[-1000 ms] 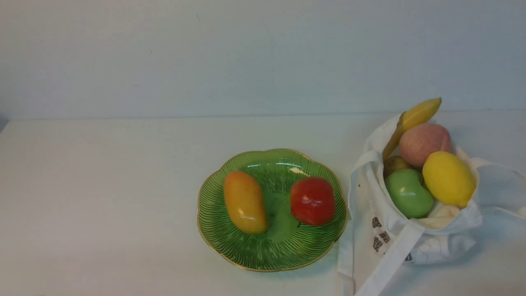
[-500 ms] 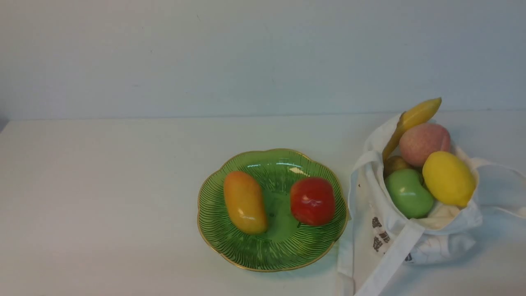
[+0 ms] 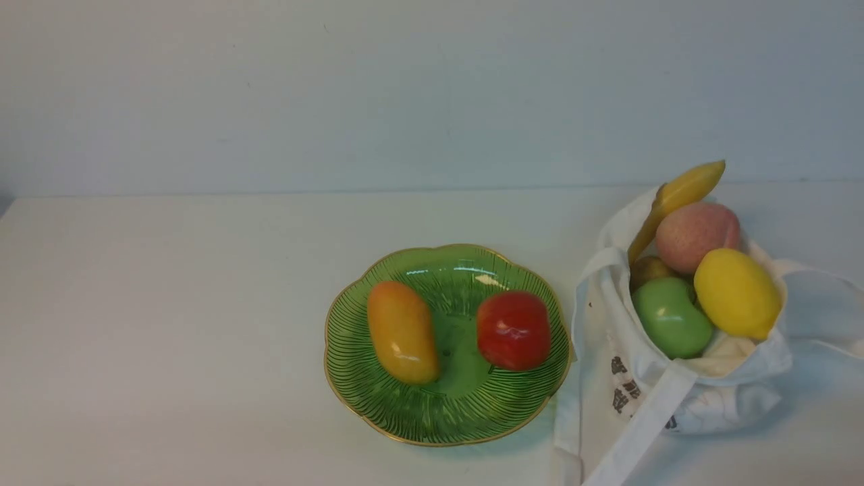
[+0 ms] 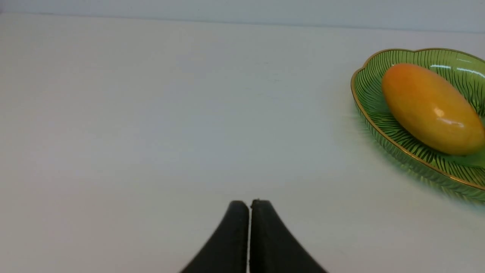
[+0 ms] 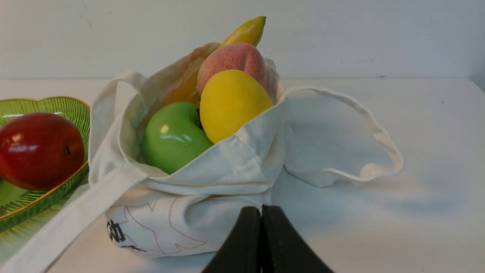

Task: Take the fruit out of the cloth bag on the white table and place them on a plate.
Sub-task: 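Reach into the bag and grasp the banana with the right gripper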

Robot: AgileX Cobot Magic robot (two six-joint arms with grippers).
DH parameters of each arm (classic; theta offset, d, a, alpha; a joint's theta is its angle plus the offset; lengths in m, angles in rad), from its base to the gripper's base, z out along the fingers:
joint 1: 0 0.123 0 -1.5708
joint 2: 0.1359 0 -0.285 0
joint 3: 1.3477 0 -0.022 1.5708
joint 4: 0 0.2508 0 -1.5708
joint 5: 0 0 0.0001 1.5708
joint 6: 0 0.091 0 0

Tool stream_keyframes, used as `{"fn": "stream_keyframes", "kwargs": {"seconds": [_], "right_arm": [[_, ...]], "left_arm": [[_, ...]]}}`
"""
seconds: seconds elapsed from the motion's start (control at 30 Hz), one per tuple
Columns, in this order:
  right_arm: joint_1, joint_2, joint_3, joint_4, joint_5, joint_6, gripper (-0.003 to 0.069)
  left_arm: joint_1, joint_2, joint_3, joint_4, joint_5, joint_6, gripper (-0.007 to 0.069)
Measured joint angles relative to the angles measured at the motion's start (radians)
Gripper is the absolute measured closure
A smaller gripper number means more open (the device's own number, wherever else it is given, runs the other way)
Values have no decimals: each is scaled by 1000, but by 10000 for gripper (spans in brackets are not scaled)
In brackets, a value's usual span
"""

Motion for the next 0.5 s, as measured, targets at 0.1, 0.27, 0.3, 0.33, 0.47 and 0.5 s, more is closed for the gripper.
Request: {"fn": "stream_keyframes", "kwargs": {"seconds": [0.1,0.27,0.3,0.33,0.47,0.5], "right_arm": [[0,0,0,-7,0,0,673],[0,0,0,-7,0,0,673],[0,0,0,-7,0,0,673],[0,0,0,-7,0,0,673],[0,0,0,-7,0,0,673],[0,0,0,-8,0,0,673]], "left_arm": [[0,0,0,0,0,0,632],[0,0,0,0,0,0,632],[0,0,0,0,0,0,632],[0,0,0,0,0,0,632],[0,0,0,0,0,0,632],[0,0,0,0,0,0,632]]}}
